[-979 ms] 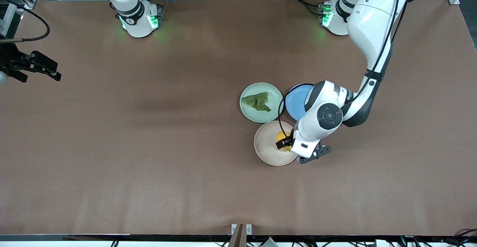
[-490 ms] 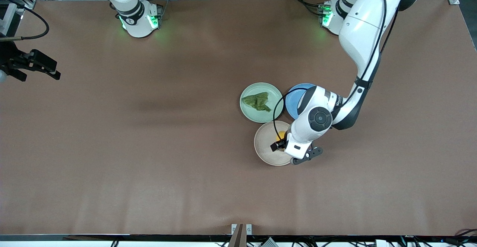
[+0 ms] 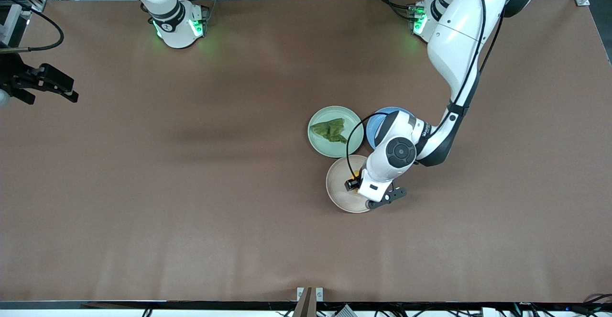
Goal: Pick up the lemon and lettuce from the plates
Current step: 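Close the left gripper on the yellow lemon and lift it, then carry the lemon away from the plates and lower it onto the table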
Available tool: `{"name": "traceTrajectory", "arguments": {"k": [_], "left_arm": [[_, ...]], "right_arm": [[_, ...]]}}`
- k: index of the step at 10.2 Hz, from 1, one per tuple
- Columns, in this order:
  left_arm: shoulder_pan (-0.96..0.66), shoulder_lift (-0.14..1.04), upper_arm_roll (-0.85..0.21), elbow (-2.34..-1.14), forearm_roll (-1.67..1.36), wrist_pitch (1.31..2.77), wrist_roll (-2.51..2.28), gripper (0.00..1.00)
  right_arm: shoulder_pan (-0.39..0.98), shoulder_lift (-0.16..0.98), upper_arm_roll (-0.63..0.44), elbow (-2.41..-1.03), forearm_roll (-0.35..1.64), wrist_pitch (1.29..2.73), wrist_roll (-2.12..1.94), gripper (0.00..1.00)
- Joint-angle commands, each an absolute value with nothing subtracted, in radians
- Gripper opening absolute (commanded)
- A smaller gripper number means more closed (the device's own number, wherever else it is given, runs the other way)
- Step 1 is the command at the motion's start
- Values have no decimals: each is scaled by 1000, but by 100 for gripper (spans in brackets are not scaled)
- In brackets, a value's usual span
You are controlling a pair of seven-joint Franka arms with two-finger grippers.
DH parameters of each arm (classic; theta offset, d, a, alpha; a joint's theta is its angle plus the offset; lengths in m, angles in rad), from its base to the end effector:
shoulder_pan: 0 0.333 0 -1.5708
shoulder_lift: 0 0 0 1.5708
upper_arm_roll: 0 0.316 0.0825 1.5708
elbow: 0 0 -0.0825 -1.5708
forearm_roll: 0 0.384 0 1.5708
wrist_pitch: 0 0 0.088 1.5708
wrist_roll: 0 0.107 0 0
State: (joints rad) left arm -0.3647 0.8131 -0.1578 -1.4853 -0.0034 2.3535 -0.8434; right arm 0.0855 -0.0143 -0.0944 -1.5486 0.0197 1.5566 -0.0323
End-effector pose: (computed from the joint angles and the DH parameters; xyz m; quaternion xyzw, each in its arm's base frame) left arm 0.6360 -0.3432 0.1999 0.9803 0.1863 -0.0116 0.0649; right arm 0.5491 -0.0032 0.6416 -0.9998 -0.0119 -0.0113 0.0103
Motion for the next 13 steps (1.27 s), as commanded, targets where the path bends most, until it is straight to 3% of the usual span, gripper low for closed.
{"name": "traceTrajectory", "arguments": {"k": [1,5,8,11,13], "left_arm": [[-364,793,-144,-1468,21,2333,-873,0],[-273,629,-127,-1477,40,2153,-852,0],[-207,554,-127,-1535,40,2109,-770,0],[-167,459,-127,-1673,41,2115,-695,0],[-155,356,-129,-1837,44,2198,-666,0]], "right_arm": [[78,-43,-86,-1577,14,1560,-43,100],[77,-44,-86,-1577,14,1560,-43,100],[74,-44,-86,-1577,14,1559,-43,100],[72,-44,-86,-1577,14,1560,-43,100],[72,-44,-87,-1577,14,1560,-44,100]]}}
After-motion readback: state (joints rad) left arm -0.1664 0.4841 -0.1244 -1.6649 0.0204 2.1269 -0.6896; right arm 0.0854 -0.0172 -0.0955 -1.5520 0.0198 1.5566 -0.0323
